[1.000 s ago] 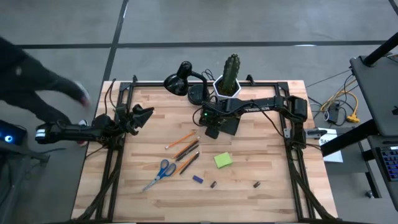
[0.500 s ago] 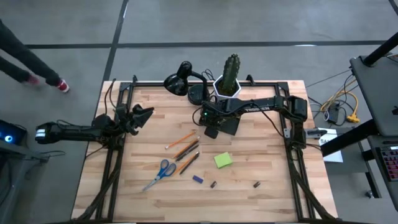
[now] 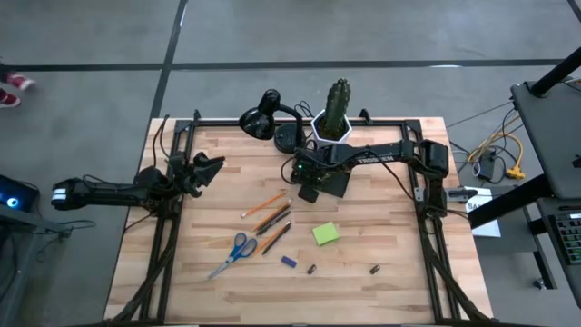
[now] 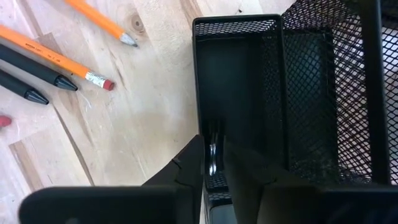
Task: Pick and place office supplies into organizer
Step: Put the left black binder clip into the black desk organizer
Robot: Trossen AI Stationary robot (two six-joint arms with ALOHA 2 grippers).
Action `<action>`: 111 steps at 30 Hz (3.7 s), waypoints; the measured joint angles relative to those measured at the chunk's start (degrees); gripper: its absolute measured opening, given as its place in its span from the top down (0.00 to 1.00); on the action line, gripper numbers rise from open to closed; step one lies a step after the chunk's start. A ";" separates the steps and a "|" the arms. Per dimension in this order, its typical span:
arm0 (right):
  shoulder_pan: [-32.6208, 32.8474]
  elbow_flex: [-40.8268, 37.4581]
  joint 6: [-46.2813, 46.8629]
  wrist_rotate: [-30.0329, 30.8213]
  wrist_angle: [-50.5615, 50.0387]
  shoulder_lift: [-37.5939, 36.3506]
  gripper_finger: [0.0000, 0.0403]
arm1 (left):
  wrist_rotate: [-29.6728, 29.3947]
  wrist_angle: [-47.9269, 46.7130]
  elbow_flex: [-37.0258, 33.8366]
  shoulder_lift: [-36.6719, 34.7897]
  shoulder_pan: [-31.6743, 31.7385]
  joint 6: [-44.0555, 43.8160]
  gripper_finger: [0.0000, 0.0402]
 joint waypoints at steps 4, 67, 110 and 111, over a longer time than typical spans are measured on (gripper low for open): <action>0.00 1.12 0.30 0.13 -0.85 0.00 0.85 | -0.02 0.00 0.00 -0.01 0.00 0.00 0.68; 25.41 23.08 68.84 -12.05 -43.34 -6.36 0.68 | 0.02 0.02 -0.13 0.10 -0.01 -0.20 0.68; 35.93 17.66 -9.49 -7.77 -15.55 7.59 0.56 | 0.03 -0.02 -0.13 0.19 -0.01 -0.19 0.68; 36.15 17.66 -10.02 -7.96 -15.53 8.03 0.57 | 0.03 0.00 -0.13 0.21 -0.01 -0.19 0.68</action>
